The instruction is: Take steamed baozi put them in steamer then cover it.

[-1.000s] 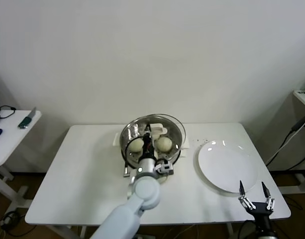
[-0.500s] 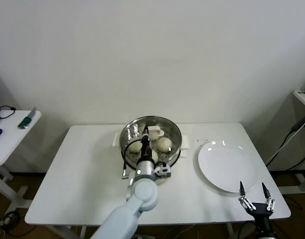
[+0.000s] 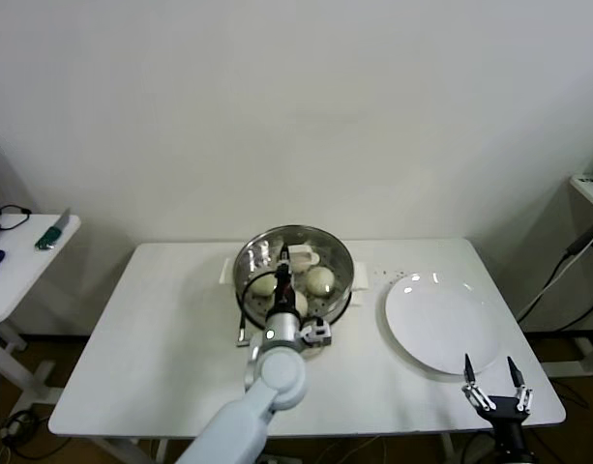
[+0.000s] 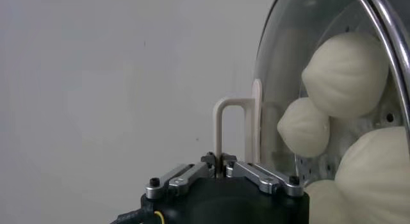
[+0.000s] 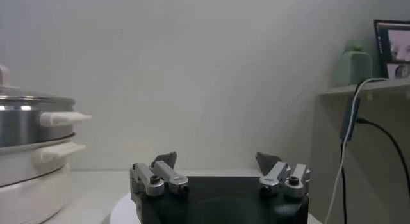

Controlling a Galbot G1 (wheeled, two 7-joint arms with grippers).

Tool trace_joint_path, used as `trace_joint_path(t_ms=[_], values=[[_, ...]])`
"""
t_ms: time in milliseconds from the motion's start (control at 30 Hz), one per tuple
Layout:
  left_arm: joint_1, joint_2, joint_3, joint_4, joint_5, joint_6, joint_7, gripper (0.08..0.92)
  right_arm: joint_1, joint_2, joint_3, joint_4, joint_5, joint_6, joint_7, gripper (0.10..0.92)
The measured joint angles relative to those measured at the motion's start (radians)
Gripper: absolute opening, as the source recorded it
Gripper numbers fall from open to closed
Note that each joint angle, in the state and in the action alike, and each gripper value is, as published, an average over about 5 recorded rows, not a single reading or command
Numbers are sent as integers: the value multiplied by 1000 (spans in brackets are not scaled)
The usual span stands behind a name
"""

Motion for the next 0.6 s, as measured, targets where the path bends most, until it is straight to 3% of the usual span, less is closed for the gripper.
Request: trace_joint_path(t_ms=[600], values=[[-6, 67, 38, -105, -79, 23, 34, 649, 6, -1, -1, 7, -3, -25, -6, 823]])
